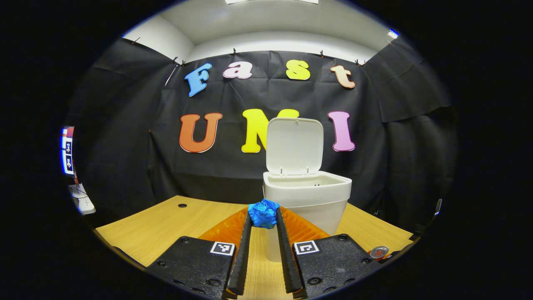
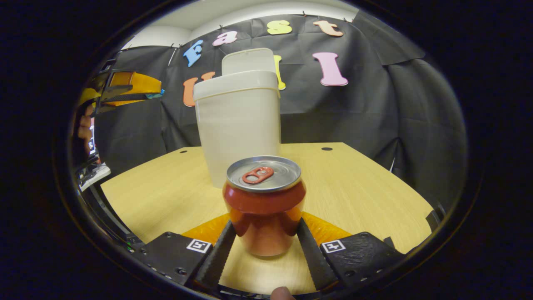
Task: Press the lid of the desktop garbage bin to open it, pick up the crumpled paper on the desktop and throw it into the bin, then pick up the pop can on the desktop and drop it into the bin, and finally close the garbage bin lid.
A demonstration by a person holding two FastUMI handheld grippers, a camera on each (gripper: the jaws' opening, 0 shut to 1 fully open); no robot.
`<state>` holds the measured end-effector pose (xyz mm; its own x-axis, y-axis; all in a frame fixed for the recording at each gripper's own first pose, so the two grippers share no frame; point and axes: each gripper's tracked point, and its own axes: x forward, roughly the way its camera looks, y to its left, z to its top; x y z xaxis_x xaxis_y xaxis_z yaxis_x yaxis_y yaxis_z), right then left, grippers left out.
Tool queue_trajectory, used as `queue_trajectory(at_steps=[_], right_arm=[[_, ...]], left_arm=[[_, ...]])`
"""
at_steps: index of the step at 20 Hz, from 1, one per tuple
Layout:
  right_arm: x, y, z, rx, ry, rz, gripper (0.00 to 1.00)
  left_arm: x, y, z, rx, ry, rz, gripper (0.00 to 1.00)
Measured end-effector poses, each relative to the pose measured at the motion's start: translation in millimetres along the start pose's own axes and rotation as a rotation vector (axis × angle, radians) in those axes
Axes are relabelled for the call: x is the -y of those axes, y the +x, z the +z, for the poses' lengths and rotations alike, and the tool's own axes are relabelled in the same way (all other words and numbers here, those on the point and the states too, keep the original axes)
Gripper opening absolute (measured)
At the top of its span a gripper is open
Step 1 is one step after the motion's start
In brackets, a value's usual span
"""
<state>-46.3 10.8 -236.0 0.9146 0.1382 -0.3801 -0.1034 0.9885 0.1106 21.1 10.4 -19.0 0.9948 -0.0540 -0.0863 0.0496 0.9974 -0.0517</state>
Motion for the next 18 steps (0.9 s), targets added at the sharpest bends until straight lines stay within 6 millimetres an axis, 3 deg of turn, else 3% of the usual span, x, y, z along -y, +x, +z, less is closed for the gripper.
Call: queue_trajectory(at_steps=[7,18], right_arm=[[3,-7,17,0.037,-0.036,0.041,0.81],[41,-9,27,0.066,0.015,0.026,0.81]], left_arm=[[17,40,36,0.041,0.013,-0.028,0.37],[34,100,77,0.099,0.042,-0.03,0.38]])
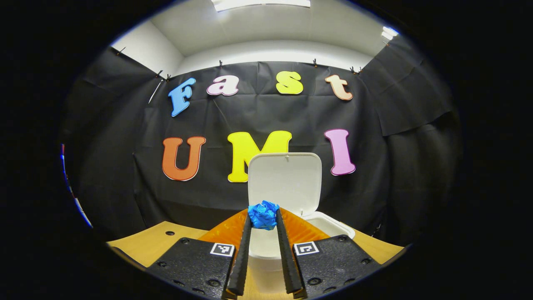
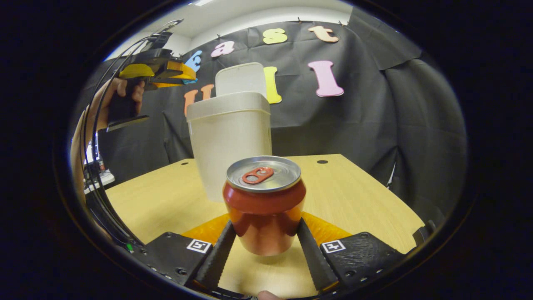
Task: Press the lid of the desktop garbage bin to open it, pick up the crumpled paper on the desktop and throw it into the bin, then pick up the pop can on the desktop and drop it into the bin, and finally close the garbage bin lid.
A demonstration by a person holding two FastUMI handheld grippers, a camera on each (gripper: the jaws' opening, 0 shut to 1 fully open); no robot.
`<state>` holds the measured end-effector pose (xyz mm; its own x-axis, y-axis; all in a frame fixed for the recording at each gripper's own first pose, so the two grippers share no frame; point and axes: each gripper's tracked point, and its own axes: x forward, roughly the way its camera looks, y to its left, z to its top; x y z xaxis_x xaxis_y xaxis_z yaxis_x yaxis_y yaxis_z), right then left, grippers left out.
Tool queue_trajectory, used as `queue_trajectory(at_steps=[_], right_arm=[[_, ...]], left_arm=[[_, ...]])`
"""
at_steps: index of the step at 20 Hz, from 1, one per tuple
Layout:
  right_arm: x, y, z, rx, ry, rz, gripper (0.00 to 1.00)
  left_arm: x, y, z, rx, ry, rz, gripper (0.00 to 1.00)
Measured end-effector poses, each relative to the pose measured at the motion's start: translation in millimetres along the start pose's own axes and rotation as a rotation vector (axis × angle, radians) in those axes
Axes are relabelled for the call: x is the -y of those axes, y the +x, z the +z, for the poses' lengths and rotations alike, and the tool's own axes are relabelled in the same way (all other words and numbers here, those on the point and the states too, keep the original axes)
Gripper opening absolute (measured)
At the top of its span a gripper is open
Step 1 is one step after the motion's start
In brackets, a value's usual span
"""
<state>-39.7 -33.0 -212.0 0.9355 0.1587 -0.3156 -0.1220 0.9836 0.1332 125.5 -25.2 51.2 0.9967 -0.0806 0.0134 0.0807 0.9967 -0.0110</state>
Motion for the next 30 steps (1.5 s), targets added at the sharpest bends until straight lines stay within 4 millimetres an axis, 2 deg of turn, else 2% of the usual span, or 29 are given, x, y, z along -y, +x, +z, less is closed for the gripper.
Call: queue_trajectory(at_steps=[6,11,17,18,20,21,26,30], right_arm=[[11,0,3,0.006,0.016,-0.012,0.81],[17,2,4,0.002,0.031,-0.016,0.81],[22,4,3,-0.004,0.046,-0.021,0.81],[22,5,2,-0.006,0.048,-0.02,0.82],[21,4,2,-0.008,0.048,-0.019,0.81],[20,5,1,-0.008,0.046,-0.019,0.81],[22,2,4,0.001,0.035,-0.032,0.81],[20,0,4,0.001,0.025,-0.039,0.81]], left_arm=[[14,35,6,0.001,0.01,-0.021,0.39],[26,59,-20,-0.063,-0.005,-0.048,0.42],[24,67,-35,-0.105,-0.029,-0.054,0.48],[25,66,-34,-0.103,-0.028,-0.055,0.56],[24,65,-29,-0.093,-0.019,-0.047,0.87],[25,65,-29,-0.09,-0.017,-0.049,0.99],[25,56,-28,-0.094,-0.036,-0.056,0.99],[11,42,-27,-0.095,-0.036,-0.043,1.0]])
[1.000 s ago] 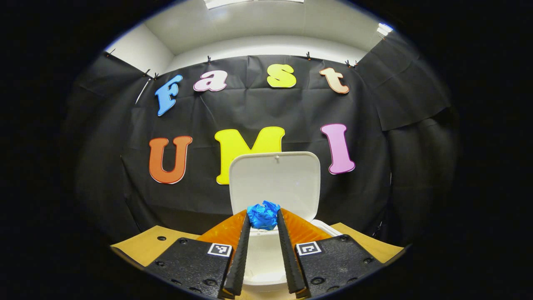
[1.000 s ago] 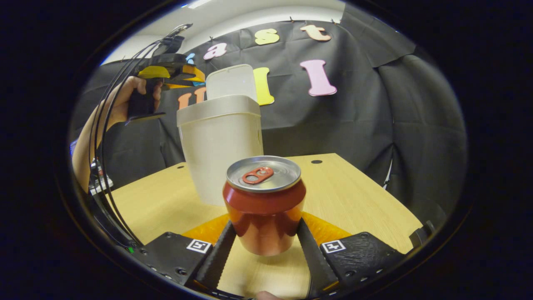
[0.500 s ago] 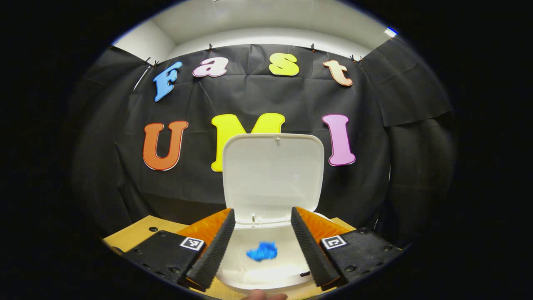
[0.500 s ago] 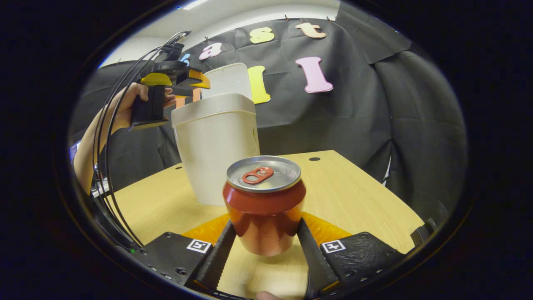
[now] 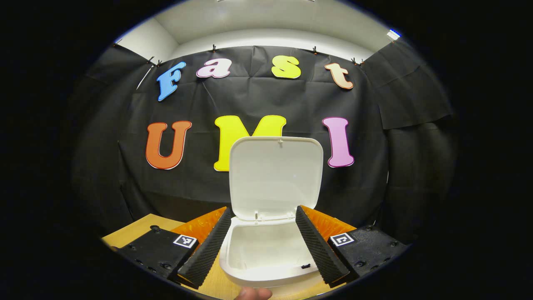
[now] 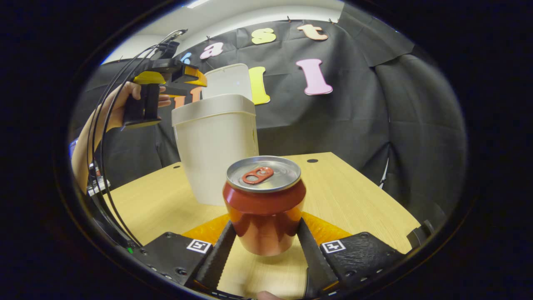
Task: Press the lid of the desktop garbage bin to open it, pick up the crumpled paper on the desktop and throw it into the bin, then pick up the pop can on the desktop and drop it into the bin, and finally close the garbage bin lid.
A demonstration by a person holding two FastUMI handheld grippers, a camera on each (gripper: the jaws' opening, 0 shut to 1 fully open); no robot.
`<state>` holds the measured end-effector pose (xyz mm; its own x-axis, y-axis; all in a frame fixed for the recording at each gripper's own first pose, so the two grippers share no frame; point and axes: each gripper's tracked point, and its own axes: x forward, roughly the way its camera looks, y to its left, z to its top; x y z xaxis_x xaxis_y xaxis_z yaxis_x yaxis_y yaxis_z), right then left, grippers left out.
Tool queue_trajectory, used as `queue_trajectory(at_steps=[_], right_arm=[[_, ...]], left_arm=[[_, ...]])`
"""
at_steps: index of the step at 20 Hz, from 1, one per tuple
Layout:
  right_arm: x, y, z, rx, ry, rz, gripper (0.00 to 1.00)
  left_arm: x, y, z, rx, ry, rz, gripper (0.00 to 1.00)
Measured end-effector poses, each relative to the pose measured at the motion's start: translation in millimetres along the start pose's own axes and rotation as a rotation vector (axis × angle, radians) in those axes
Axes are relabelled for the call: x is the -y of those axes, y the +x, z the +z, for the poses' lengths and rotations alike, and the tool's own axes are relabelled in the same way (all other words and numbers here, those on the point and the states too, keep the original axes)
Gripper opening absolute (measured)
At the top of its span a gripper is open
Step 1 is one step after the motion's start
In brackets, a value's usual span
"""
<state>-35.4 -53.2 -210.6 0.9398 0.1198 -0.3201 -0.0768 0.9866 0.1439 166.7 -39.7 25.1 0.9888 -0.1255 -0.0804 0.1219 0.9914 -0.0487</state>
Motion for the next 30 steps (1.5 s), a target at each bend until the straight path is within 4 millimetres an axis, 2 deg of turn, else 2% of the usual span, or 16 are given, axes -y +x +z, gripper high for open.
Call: queue_trajectory(at_steps=[4,10,12,15,19,23,25,28,30], right_arm=[[2,-2,11,0.021,-0.033,-0.016,0.82],[1,-3,43,0.066,-0.065,-0.021,0.81],[-2,-4,62,0.089,-0.095,-0.02,0.81],[-8,-4,108,0.156,-0.162,-0.021,0.82],[-41,-3,167,0.213,-0.256,0.028,0.82],[-92,8,208,0.241,-0.297,0.117,0.82],[-118,14,236,0.256,-0.29,0.164,0.81],[-144,33,286,0.302,-0.314,0.165,0.81],[-161,52,295,0.279,-0.319,0.177,0.82]], left_arm=[[-18,-22,8,0.026,0.003,0.029,1.0],[-50,-67,1,0.04,0.023,0.078,1.0],[-62,-82,-2,0.039,0.029,0.095,1.0],[-76,-103,-9,0.045,0.027,0.117,1.0],[-94,-125,-26,0.007,0.049,0.147,1.0],[-106,-146,-40,-0.008,0.037,0.169,1.0],[-112,-154,-41,-0.004,0.035,0.176,1.0],[-124,-162,-42,-0.011,0.041,0.198,1.0],[-127,-167,-36,0.0,0.044,0.203,1.0]])
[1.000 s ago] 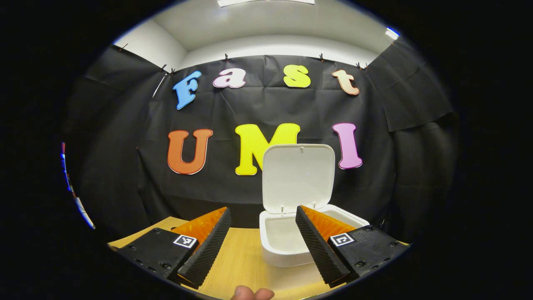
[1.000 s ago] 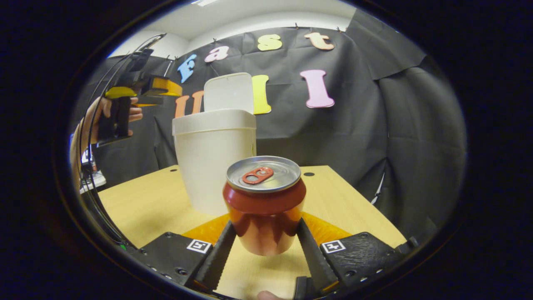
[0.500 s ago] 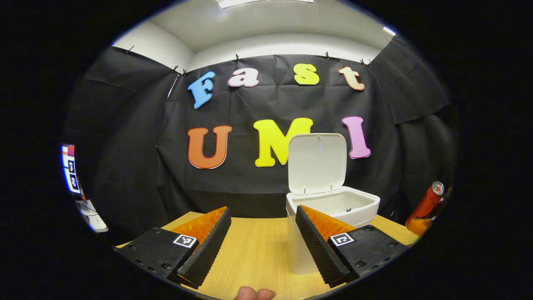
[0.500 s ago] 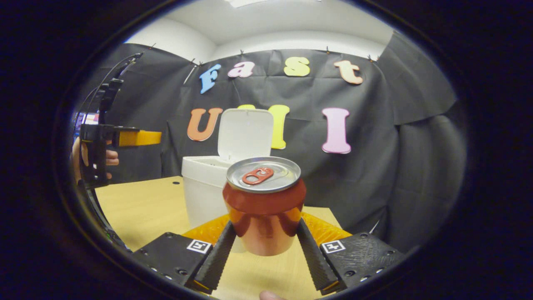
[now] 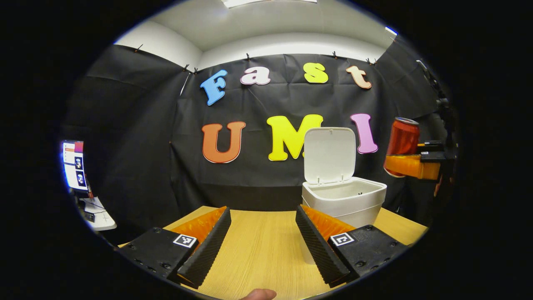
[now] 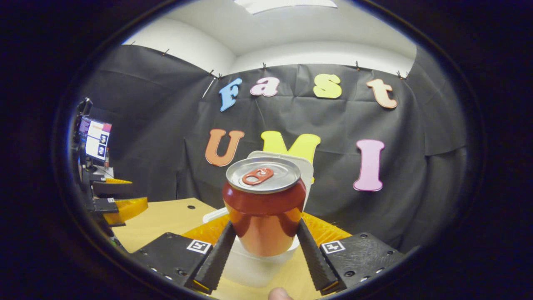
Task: Press the lid of the desktop garbage bin to open it, pick up the crumpled paper on the desktop and throw it into the bin, then pick up the pop can on the desktop and drop it into the bin, and finally close the garbage bin lid.
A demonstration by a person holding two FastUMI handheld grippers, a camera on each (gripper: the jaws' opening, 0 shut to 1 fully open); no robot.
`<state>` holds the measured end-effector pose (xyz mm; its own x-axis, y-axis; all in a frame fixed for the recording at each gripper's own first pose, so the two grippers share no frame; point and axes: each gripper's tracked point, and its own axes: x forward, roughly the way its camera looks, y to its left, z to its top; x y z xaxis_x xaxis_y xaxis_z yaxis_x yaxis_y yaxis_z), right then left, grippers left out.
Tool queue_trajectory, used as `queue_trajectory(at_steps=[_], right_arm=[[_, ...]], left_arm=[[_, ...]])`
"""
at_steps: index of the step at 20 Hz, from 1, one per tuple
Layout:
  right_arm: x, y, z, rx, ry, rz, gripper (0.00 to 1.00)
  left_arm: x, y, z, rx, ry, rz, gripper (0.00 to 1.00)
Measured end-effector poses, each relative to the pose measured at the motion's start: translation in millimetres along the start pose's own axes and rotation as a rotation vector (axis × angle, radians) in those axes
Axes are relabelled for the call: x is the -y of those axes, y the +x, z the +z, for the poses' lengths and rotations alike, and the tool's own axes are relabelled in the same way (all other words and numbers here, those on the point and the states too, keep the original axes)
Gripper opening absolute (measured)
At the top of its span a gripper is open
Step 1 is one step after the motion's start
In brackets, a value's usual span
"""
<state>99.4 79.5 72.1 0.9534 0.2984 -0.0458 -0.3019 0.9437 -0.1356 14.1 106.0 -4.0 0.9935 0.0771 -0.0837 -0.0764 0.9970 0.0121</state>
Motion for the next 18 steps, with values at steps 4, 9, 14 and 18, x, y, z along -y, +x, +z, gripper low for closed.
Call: queue_trajectory(at_steps=[4,9,14,18], right_arm=[[-14,40,-5,-0.075,0.008,0.029,0.82],[3,97,-26,-0.16,0.047,-0.046,0.82],[8,124,-48,-0.246,0.13,-0.062,0.81],[10,134,-55,-0.272,0.146,-0.087,0.81]], left_arm=[[-4,-9,-1,0.009,-0.004,0.001,1.0],[-11,-19,-3,0.007,-0.002,0.008,1.0],[-21,-24,6,0.022,0.017,0.025,1.0],[-20,-26,5,0.023,0.014,0.022,1.0]])
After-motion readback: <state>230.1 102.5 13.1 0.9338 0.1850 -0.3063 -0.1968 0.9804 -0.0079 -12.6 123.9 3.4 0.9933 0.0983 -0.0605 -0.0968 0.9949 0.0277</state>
